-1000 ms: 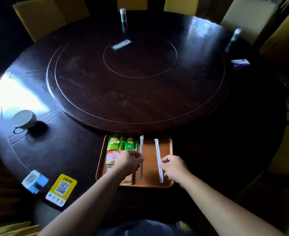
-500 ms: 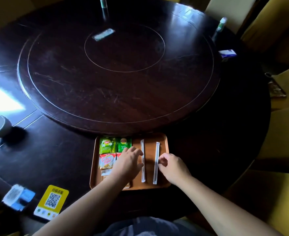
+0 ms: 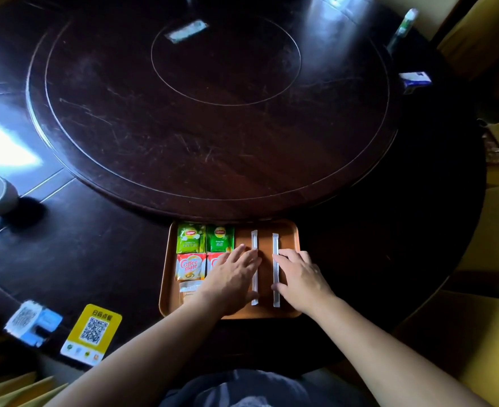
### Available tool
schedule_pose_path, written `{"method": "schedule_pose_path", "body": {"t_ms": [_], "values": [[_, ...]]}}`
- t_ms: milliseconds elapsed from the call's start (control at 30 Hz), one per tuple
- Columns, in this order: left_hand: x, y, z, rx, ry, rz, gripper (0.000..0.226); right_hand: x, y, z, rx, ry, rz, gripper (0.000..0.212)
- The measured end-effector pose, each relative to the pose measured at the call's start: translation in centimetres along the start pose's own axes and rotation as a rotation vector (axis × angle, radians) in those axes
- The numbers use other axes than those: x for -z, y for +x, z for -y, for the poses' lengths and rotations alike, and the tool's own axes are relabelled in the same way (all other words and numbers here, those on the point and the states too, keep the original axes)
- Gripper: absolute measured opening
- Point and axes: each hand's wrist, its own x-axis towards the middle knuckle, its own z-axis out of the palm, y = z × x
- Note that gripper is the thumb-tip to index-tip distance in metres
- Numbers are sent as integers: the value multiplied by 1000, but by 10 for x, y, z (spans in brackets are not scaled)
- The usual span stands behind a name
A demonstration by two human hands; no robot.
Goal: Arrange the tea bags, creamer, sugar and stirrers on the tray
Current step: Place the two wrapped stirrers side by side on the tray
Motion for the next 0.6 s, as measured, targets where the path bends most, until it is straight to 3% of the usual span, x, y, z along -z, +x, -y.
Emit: {"method": "schedule_pose_path", "body": {"t_ms": [367, 600], "values": [[-1, 6, 0, -2, -24, -39, 80, -3, 7, 1, -13, 10, -7, 66], [4, 2, -1, -25, -57, -132, 66, 0, 5, 1, -23, 52, 1, 66]]}}
